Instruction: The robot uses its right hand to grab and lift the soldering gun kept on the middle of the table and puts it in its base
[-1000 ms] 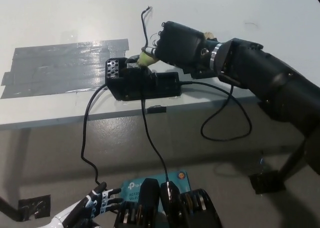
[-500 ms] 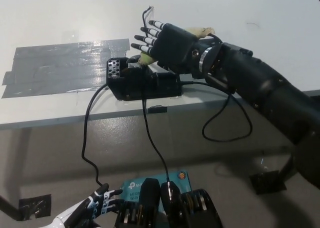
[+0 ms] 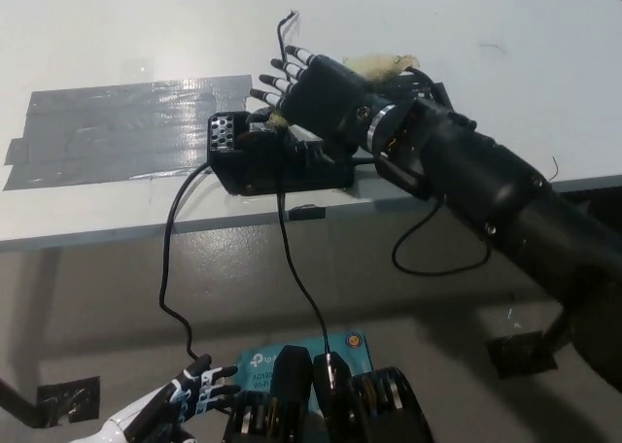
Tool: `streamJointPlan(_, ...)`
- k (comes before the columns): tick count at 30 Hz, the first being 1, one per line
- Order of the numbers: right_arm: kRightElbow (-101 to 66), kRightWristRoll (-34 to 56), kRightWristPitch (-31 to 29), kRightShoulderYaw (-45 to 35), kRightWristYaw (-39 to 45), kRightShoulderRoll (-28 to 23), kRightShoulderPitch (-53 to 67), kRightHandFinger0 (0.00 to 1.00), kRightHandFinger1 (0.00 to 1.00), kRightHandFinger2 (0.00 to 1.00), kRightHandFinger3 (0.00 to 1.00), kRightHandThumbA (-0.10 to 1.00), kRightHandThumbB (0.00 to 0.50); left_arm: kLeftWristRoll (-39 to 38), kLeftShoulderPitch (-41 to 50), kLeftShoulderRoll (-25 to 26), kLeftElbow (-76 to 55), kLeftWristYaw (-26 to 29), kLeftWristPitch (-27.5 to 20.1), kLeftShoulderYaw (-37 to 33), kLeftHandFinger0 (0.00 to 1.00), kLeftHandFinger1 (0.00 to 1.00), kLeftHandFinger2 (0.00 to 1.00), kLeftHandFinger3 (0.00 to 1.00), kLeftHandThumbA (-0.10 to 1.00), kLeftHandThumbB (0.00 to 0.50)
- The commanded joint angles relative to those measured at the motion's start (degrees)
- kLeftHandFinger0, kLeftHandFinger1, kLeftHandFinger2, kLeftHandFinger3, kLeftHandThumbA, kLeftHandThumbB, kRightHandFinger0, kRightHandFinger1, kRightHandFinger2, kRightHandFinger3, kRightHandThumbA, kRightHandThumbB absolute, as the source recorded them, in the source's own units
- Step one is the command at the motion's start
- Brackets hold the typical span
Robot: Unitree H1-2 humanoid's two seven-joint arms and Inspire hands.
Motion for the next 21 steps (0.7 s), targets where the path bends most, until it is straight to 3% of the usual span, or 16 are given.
streamJointPlan(1,-8.50,3.49,3.28,-3.50,11.08,-1.45,-1.48,1.00,1.00,1.00,1.00,0.73,0.500,-1.17,0.39,0.37,-0.90,-0.70,0.73,1.58,1.00,1.00,1.00,1.00,1.00,0.192)
streamJointPlan(7,-21.90,1.07,0.62,-5.98,8.21,-6.18,0.83,1.00,1.00,1.00,1.00,0.74,0.500,-0.01,0.70,1.23,0.15,-1.74,-0.61,1.01,1.00,1.00,1.00,1.00,1.00,0.181)
streamJointPlan(11,-34.41,1.21,1.80,-10.54,11.38,-10.66,2.47,1.00,1.00,1.00,1.00,0.72,0.500,-0.49,1.45,0.90,0.52,-1.63,-0.69,1.41,1.00,1.00,1.00,1.00,1.00,0.227)
streamJointPlan(13,-42.02,3.54,2.01,-14.44,12.83,-13.79,4.41,1.00,1.00,1.00,1.00,0.69,0.500,-1.24,1.58,0.87,1.40,-1.97,-0.92,1.95,1.00,1.00,1.00,1.00,1.00,0.218)
streamJointPlan(17,-59.75,9.23,4.56,-19.65,22.84,-19.49,10.74,1.00,1.00,1.00,1.00,0.66,0.500,-1.11,2.41,0.98,1.09,-1.46,-0.12,2.21,1.00,1.00,1.00,1.00,1.00,0.179)
streamJointPlan(19,-66.73,10.34,6.71,-21.30,27.23,-21.34,13.78,1.00,1.00,1.00,1.00,0.63,0.500,-1.34,2.51,0.99,1.10,-1.52,-0.45,2.49,1.00,1.00,1.00,1.00,1.00,0.180)
streamJointPlan(20,-69.94,11.50,8.15,-22.33,28.80,-22.29,15.92,1.00,1.00,1.00,1.00,0.61,0.500,-1.49,2.70,1.01,1.08,-1.63,-0.63,2.58,1.00,1.00,1.00,1.00,1.00,0.214)
streamJointPlan(21,-73.81,13.63,10.90,-23.78,31.57,-23.71,18.71,1.00,1.00,1.00,1.00,0.62,0.500,-1.36,2.75,1.06,0.69,-1.57,-0.31,2.43,1.00,1.00,1.00,1.00,1.00,0.191)
